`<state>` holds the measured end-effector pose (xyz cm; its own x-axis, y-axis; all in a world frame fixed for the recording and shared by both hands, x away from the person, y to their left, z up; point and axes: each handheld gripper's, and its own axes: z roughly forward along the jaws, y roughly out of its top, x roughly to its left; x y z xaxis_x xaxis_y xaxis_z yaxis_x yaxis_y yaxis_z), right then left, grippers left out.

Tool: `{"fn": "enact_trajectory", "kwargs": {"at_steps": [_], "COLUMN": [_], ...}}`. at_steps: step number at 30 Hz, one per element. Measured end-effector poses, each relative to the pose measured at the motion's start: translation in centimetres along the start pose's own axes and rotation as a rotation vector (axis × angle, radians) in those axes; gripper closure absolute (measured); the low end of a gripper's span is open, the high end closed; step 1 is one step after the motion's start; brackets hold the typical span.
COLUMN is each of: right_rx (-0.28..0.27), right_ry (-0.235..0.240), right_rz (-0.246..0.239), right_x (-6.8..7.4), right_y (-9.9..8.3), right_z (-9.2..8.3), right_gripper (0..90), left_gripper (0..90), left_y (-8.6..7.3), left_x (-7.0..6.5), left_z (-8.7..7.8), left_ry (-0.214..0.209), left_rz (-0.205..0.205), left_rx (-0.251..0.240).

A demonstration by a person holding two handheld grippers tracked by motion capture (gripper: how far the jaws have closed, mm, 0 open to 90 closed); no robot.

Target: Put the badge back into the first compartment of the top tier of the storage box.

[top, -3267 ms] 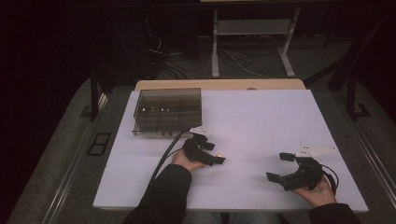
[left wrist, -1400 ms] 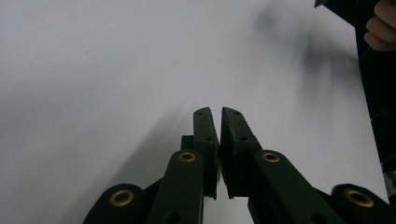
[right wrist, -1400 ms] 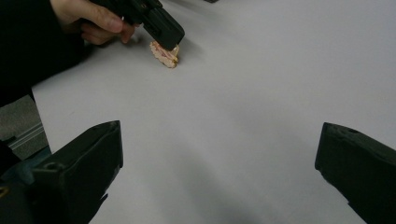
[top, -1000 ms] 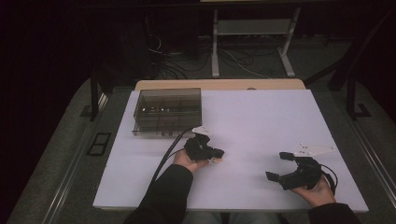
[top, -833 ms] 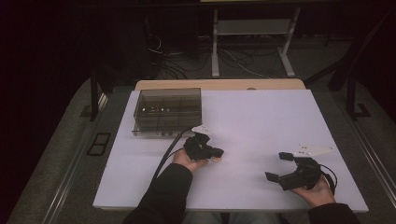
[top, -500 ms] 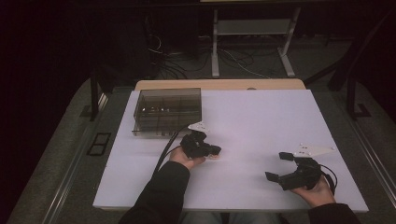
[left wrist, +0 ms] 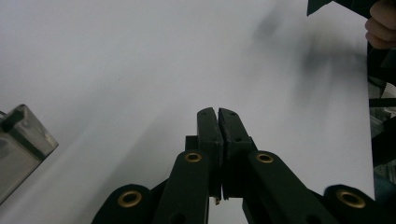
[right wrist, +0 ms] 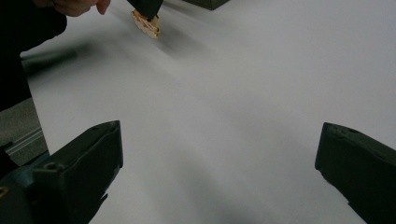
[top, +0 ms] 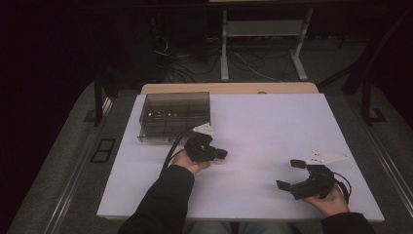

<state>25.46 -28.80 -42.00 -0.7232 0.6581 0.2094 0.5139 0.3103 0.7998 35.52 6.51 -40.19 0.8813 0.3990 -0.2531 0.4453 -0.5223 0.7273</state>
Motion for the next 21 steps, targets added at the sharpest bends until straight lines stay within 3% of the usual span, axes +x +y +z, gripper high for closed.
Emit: {"fn": "enact_trajectory", "kwargs": {"at_steps": [9, 21], "right_rx": [0.0, 0.002], "right_ry": [0.003, 0.006], "right_rz": [-0.003, -0.001], "right_x": [0.0, 0.0], "right_y": [0.0, -0.1], "right_z": [0.0, 0.0], "right_gripper": [0.3, 0.3], "left_gripper": [88.1, 88.1], "left_y": [0.8, 1.6], "left_x": [-0.4, -0.2], "left_z": [-1.2, -3.2], "left_ry": [0.001, 0.01], "left_rz": [0.02, 0.016], "left_rx": [0.017, -0.014]}}
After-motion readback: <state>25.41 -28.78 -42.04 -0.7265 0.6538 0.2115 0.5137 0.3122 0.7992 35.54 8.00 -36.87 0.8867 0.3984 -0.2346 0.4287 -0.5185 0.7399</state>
